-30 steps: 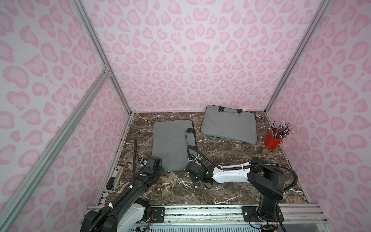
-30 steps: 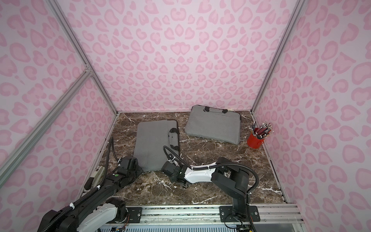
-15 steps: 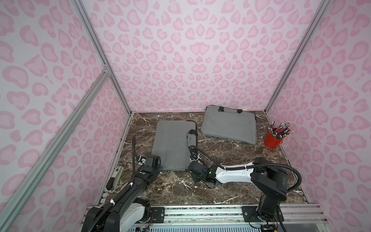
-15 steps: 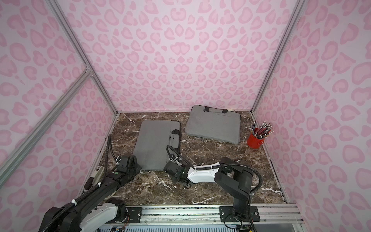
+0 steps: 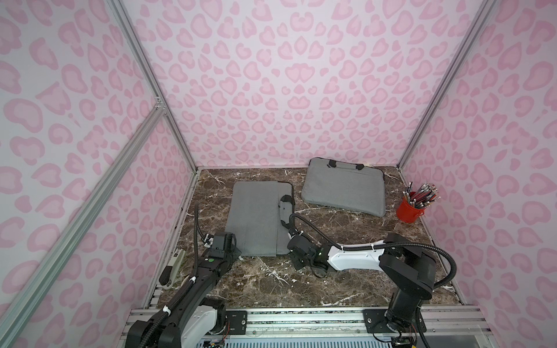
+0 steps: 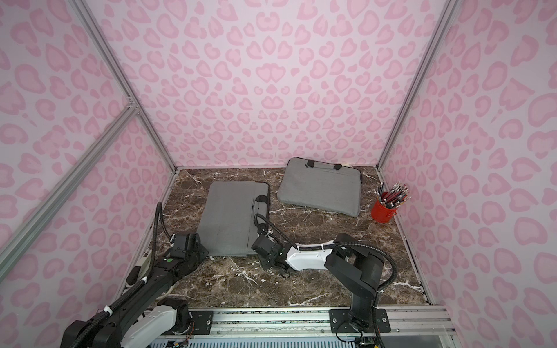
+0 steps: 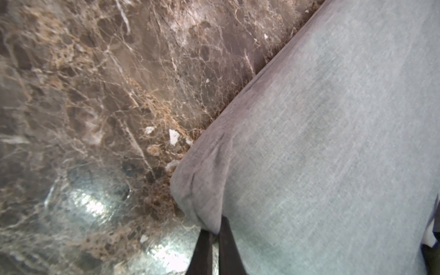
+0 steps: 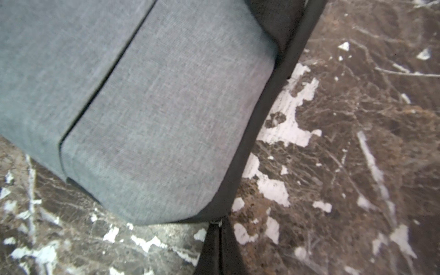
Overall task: Open the zippered laptop bag and take out the laptop
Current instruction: Unzip the zipper on the zippered laptop bag.
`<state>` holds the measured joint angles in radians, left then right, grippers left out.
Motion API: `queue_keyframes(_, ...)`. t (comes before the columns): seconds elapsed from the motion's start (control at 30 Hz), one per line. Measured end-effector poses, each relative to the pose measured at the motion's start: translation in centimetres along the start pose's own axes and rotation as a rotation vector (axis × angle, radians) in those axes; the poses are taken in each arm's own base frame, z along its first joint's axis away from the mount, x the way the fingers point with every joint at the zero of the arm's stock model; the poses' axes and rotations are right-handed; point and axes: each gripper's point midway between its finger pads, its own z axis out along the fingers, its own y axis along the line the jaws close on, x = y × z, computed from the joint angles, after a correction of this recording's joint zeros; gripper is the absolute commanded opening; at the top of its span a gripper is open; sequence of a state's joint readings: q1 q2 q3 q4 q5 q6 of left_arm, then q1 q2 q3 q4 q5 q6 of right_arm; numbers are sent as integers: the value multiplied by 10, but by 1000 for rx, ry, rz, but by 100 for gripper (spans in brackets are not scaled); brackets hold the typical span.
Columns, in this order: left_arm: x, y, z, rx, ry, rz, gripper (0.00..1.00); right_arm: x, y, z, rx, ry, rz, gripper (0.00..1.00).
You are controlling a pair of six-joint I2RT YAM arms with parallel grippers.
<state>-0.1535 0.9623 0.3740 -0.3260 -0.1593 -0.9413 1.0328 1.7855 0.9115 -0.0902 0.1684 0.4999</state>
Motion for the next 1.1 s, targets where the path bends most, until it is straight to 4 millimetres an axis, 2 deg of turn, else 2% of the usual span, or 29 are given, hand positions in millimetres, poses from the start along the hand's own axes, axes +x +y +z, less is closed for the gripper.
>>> queue_keyframes(0.1,-2,1,1,-2,8,2,1,-5,-2,1,-11,-10,-7,0)
queue_keyframes(0.13,-4,0,1,-3,10,5,4,-7,-2,2,-12,-15,-6,0)
queue_keyframes(0.2,-7,-1,-1,-6,7,19,29,-11,-1,3,-17,-24,-15,0)
queue_keyframes(0.27,-11,1,-3,-22,-4,44,62,-14,-2,3,-11,-28,-17,0)
queue_keyframes(0.3,-15,3,-4,-33,-21,43,71,-14,-6,4,3,-28,-15,0)
queue_keyframes(0.33,-18,2,-6,-30,-37,41,75,-13,-9,4,16,-21,-15,0)
queue_keyframes(0.47,-21,-9,-19,47,-57,38,79,-12,-13,5,36,-19,-19,0)
queue_keyframes(0.57,-13,-13,-27,108,-46,16,79,-11,-11,4,35,-19,-23,0)
queue_keyframes(0.87,37,-44,-46,279,91,42,80,-9,5,4,14,-14,-52,0)
queue_keyframes(1.1,78,-61,-33,264,196,110,80,-7,10,3,2,-11,-60,0)
